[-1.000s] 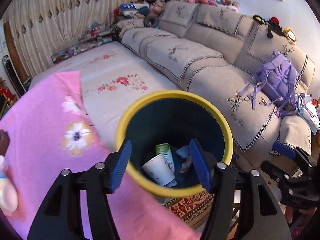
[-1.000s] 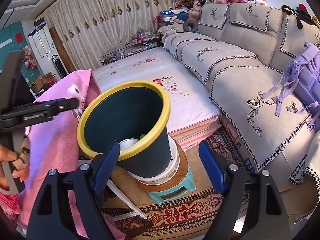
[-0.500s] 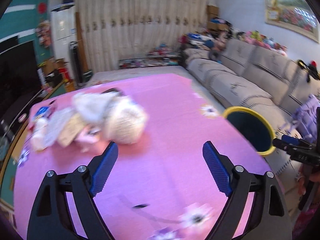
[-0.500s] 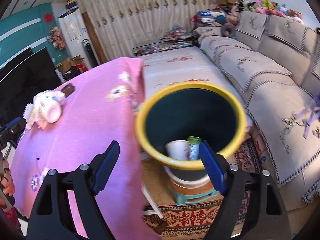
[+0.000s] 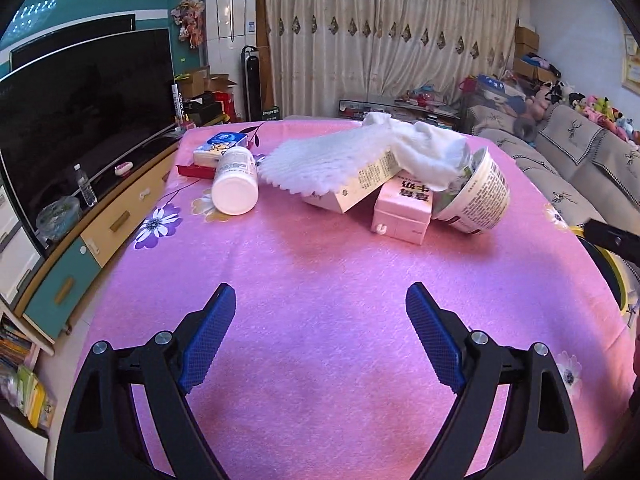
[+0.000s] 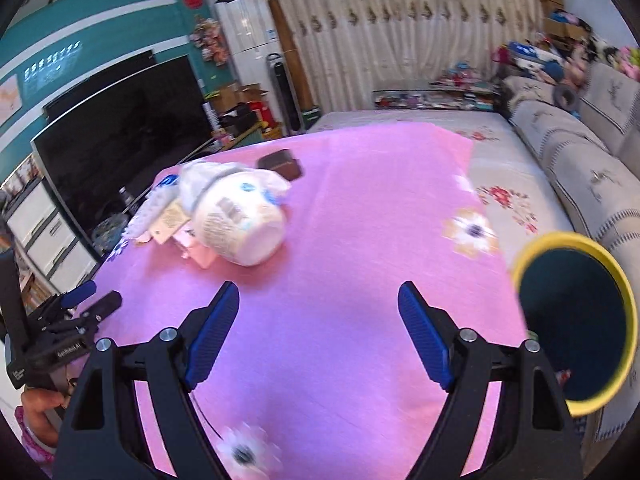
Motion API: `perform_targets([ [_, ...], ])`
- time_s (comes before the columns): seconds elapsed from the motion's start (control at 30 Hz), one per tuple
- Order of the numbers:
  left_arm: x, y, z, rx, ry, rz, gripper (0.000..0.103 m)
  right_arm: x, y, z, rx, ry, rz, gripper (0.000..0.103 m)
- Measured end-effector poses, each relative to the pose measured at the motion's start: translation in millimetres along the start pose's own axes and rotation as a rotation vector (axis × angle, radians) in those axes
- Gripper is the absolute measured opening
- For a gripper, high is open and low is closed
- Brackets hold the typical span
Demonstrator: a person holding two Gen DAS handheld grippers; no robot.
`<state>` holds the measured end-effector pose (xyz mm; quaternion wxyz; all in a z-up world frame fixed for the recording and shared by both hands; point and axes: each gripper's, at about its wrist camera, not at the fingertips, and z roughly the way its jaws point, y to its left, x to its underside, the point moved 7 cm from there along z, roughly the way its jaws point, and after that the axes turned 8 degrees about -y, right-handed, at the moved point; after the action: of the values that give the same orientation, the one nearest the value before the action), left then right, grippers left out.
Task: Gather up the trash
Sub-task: 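Reach the right gripper to the white yogurt cup and grasp it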
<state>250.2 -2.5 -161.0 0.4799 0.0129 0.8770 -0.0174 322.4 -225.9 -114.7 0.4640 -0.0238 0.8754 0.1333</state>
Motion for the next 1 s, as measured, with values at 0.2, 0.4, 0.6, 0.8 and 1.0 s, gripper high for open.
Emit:
perform_targets([
  [0.2, -2, -1, 6, 0.045, 0.01, -0.034, 0.086, -12, 39, 43, -0.056, 0.036, -0.143, 0.081],
  [0.4, -1, 0, 8, 0.06, 0.019, -0.057, 0.086, -16, 49, 83, -0.083, 0.112, -0.22, 0.082],
  [0.6, 2, -4, 10, 0.064, 0.025, -0.044, 0.086, -22, 55, 107, -0.153, 0.153, -0.279, 0.082],
  [0.8, 4, -4, 13, 0.068, 0.034, -0.049, 0.086, -21, 62, 121, -0.212, 0.191, -0.313, 0.082],
  [1.0, 6, -4, 16, 0.069, 0.042, -0.05, 0.086, -15, 60, 112, -0.187, 0.2, -0.303, 0.075],
])
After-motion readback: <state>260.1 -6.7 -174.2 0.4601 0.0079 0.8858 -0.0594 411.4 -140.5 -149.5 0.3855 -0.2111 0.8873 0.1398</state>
